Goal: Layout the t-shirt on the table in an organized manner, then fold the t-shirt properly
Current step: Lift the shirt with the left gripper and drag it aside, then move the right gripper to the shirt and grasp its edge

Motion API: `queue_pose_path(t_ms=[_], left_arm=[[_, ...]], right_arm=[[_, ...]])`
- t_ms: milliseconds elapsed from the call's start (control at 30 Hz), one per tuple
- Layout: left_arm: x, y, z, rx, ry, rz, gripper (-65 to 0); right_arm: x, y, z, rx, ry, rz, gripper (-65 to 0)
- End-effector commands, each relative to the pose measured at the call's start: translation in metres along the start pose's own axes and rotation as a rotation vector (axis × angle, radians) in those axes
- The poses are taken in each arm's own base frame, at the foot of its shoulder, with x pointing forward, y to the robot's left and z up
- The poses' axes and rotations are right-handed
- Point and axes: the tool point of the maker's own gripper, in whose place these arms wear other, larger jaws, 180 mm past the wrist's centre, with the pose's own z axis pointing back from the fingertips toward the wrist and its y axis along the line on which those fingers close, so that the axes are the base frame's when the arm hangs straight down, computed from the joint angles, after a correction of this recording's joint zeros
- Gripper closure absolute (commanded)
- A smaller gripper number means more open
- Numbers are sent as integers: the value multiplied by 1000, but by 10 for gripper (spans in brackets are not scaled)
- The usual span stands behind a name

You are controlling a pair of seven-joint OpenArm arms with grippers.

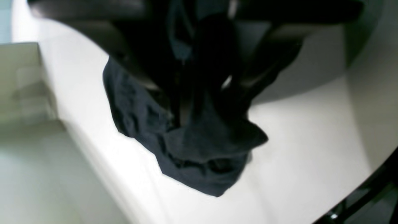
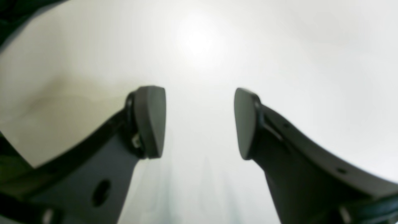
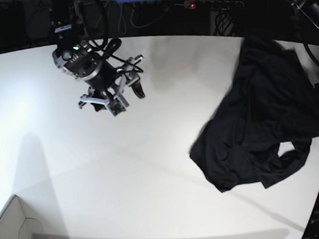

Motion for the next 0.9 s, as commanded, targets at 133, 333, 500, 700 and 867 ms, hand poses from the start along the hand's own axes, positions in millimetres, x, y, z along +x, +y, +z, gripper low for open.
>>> queue_pose_path(t_ms=[133,333,500,700,867], left_arm=[[20,-4,0,-21,-49,-1,-5],[4,5,4,-2,-16,8,-6],[-14,8,4,3,10,33,-6],[-25,16,12,25,35,27,-6],[-34,25,19,46,59,22,-5]], right_arm=[[21,-5,0,-4,-66,13,-352],[40,-7,-31,28,-76,24,-383],[62,-9,-78,72,-69,-21,-442],[99,-8,-137,145,-50,-63,-440],[113,-12,-169,184,-110,-115,-440]])
